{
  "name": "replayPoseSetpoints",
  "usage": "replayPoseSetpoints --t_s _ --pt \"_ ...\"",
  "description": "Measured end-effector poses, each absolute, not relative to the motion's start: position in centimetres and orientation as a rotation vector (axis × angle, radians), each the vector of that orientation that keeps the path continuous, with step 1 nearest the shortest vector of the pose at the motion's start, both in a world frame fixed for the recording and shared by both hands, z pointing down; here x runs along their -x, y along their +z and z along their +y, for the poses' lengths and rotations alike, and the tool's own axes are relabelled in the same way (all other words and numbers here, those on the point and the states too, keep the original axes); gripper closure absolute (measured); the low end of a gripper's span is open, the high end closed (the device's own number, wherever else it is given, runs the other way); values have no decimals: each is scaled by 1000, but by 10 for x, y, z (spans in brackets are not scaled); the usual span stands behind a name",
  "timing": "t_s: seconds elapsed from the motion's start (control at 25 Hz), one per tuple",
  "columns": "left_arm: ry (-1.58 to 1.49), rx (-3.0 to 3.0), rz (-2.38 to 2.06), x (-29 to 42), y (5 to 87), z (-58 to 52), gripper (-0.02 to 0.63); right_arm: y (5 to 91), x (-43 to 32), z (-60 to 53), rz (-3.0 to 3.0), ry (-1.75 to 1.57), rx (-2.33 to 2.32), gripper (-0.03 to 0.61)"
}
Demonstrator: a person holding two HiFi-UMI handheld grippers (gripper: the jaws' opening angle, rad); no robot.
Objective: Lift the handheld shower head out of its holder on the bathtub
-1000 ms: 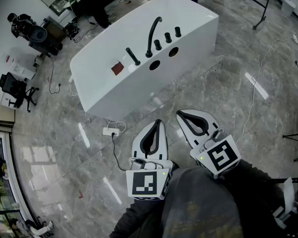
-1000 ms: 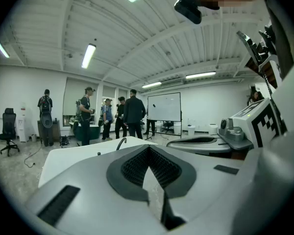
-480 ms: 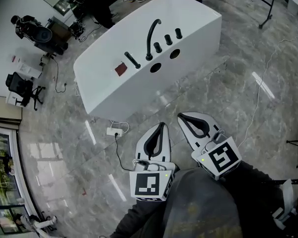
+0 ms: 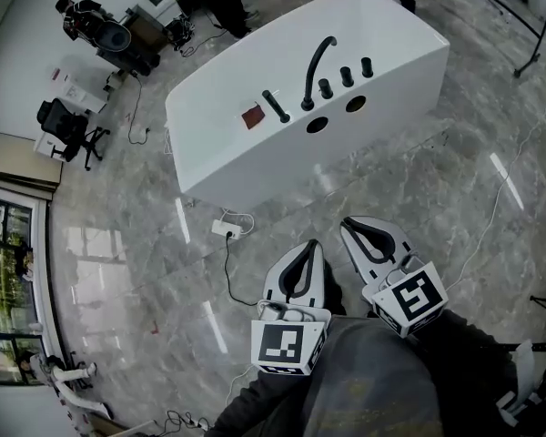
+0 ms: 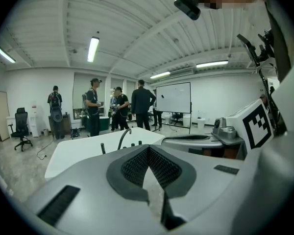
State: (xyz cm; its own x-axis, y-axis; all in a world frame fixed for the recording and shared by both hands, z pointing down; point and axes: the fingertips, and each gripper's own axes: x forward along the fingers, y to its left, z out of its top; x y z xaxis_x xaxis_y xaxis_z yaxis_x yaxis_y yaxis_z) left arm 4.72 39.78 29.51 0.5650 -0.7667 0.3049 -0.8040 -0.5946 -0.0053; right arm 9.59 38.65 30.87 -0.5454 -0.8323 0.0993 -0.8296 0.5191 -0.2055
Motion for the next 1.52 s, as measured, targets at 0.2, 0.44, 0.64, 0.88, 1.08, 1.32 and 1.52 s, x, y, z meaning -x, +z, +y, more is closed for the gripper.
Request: replayPoseSetpoints --t_s 0.2,0.44,0.64,0.88,1.08,1.32,1.52 --pt "386 -2636 -1326 -34 317 370 611 331 -87 361 2751 -379 1539 571" --pt "325 -2647 -1276 -12 324 319 611 340 -65 315 2756 -388 1609 572" --pt "296 -2619 -1298 27 328 266 611 346 -25 265 2799 -410 1601 572" --pt "246 -2587 -1323 70 334 215 611 350 21 216 2860 -380 1578 571" --pt "187 -2595 -1322 94 325 186 611 340 45 185 2881 -327 1593 571" --pt "117 -2583 -1306 104 321 162 611 336 60 168 2926 -284 1604 571" --pt "112 -2575 -1289 103 324 146 611 334 59 152 2923 -278 1619 571"
